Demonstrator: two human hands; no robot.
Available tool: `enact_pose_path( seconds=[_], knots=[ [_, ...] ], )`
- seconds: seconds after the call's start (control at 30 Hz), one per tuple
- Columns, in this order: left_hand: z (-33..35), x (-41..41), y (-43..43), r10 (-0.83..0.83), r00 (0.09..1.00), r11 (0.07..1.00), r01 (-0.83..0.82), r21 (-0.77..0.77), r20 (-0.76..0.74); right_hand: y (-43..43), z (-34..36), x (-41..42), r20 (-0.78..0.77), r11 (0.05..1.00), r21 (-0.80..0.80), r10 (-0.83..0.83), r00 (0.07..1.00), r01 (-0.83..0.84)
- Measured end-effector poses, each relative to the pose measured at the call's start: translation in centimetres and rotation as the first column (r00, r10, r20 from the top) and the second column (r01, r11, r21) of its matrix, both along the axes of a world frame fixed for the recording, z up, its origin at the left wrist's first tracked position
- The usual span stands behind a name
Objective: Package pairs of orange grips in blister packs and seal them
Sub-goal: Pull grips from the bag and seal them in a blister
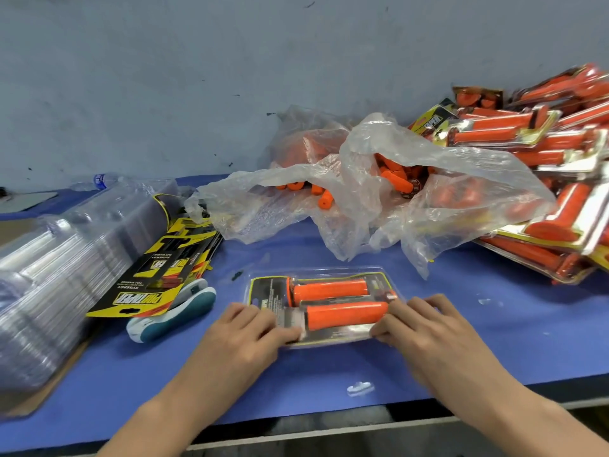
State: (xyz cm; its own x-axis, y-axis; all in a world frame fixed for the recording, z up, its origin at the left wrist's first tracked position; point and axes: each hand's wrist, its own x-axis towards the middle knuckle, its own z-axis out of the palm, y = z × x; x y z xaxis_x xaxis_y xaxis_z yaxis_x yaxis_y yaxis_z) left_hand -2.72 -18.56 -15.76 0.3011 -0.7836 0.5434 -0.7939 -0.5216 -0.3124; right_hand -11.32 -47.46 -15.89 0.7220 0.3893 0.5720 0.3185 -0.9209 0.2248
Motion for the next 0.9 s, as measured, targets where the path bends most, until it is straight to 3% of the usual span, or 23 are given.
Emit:
enact_pose_path(
  seconds=[0.17, 0.3, 0.43, 0.67, 0.9],
  knots=[
    [0.4, -0.1, 1.4, -0.02, 0.994, 0.993, 0.007, -0.12, -0.108, -1.3, -0.3, 0.2, 0.022, 1.0, 0.014, -0.012, 1.0, 0.012],
    [0.3, -1.5, 0.9, -0.1, 0.964, 0.993, 0.082, -0.08, -0.245, -0.2, -1.1, 0.6, 0.019, 0.996, 0.012, -0.091, 0.996, 0.09],
    [0.7, -2.5, 0.7, -0.1, 0.94, 0.994, 0.083, -0.066, -0.327, 2.5, -1.5, 0.7, 0.008, 0.999, 0.03, -0.031, 0.999, 0.031],
    [0.8, -2.6, 1.1, -0.099, 0.962, 0.995, 0.102, -0.004, -0.256, 2.7, -0.1, 0.9, -0.048, 1.0, 0.016, -0.005, 0.999, 0.006],
    [0.2, -3.2, 0.2, -0.14, 0.989, 0.99, 0.139, -0.022, -0.055, 4.6, -0.3, 0.6, -0.007, 0.999, 0.015, -0.031, 0.999, 0.031]
  ],
)
